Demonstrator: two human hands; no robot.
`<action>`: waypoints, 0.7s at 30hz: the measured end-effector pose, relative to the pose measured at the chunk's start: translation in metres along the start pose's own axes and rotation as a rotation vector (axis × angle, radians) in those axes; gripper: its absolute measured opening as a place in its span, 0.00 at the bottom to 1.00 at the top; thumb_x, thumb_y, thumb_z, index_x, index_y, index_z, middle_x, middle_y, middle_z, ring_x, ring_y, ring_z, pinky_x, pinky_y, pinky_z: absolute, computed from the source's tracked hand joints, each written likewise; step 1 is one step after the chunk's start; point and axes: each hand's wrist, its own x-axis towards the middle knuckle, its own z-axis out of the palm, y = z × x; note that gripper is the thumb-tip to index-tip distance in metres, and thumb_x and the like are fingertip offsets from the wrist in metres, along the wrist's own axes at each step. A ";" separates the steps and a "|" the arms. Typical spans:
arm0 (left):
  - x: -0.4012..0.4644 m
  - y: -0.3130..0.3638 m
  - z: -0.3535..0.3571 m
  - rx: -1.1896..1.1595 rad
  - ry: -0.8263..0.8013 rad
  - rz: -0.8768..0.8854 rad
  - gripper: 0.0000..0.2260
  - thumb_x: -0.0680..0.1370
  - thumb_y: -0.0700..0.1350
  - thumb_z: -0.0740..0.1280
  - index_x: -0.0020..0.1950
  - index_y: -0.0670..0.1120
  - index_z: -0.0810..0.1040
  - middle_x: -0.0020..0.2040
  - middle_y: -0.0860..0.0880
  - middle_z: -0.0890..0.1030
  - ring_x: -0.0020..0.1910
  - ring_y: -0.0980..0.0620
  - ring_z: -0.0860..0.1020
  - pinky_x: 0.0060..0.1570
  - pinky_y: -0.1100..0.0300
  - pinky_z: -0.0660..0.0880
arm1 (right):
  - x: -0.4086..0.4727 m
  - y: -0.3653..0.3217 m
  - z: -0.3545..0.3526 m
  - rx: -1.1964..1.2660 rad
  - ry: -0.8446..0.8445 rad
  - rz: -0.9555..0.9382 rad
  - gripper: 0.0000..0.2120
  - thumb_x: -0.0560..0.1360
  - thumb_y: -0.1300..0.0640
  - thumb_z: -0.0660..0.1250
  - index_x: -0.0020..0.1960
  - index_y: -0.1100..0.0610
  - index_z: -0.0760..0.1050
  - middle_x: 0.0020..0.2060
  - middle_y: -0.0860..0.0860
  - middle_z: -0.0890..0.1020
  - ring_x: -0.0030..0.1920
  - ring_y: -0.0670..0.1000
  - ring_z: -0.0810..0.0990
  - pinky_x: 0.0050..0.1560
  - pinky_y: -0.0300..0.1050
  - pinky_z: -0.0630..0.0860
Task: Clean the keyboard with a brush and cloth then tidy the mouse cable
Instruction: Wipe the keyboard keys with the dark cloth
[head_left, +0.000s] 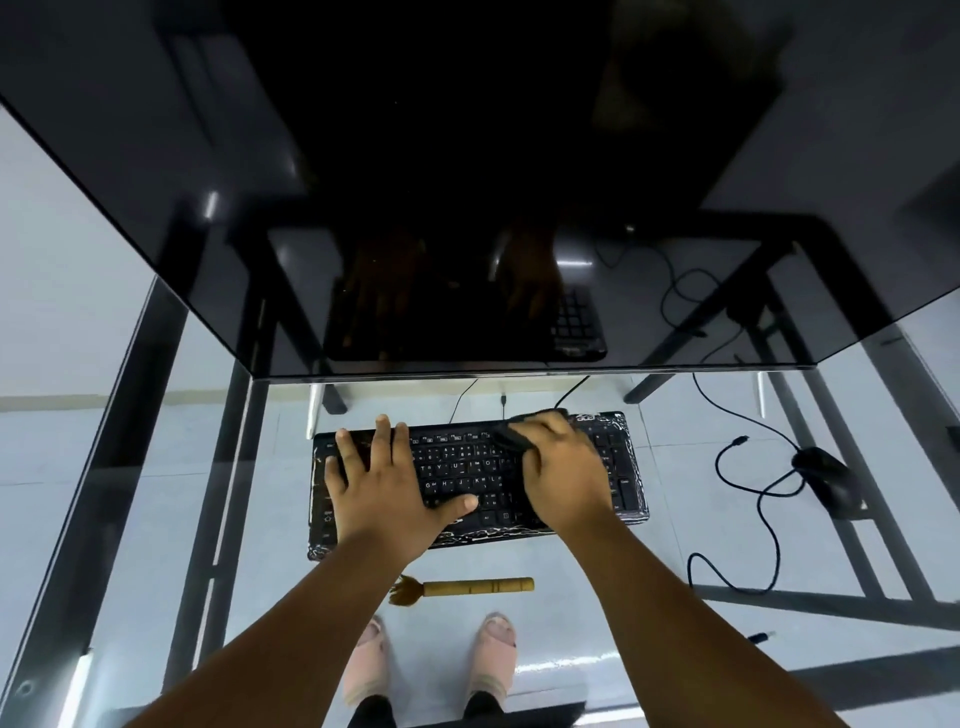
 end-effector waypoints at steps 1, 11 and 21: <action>0.001 0.001 0.001 0.002 -0.006 0.009 0.57 0.61 0.82 0.49 0.79 0.48 0.42 0.80 0.49 0.41 0.77 0.38 0.37 0.74 0.38 0.44 | -0.003 0.009 -0.003 -0.010 0.055 0.071 0.21 0.76 0.61 0.59 0.65 0.47 0.76 0.62 0.45 0.75 0.54 0.54 0.75 0.52 0.48 0.78; 0.000 0.041 0.012 0.045 -0.053 0.216 0.59 0.62 0.80 0.58 0.79 0.48 0.36 0.79 0.50 0.35 0.77 0.51 0.34 0.75 0.43 0.37 | 0.009 0.056 -0.018 -0.035 0.171 0.352 0.21 0.76 0.62 0.58 0.65 0.48 0.76 0.62 0.49 0.75 0.50 0.58 0.74 0.47 0.46 0.74; 0.002 0.046 0.011 0.060 -0.048 0.158 0.62 0.58 0.80 0.62 0.79 0.48 0.39 0.80 0.51 0.39 0.78 0.51 0.38 0.75 0.43 0.40 | 0.006 0.068 -0.027 -0.033 0.154 0.329 0.19 0.76 0.62 0.58 0.62 0.49 0.77 0.60 0.48 0.76 0.49 0.58 0.75 0.46 0.47 0.76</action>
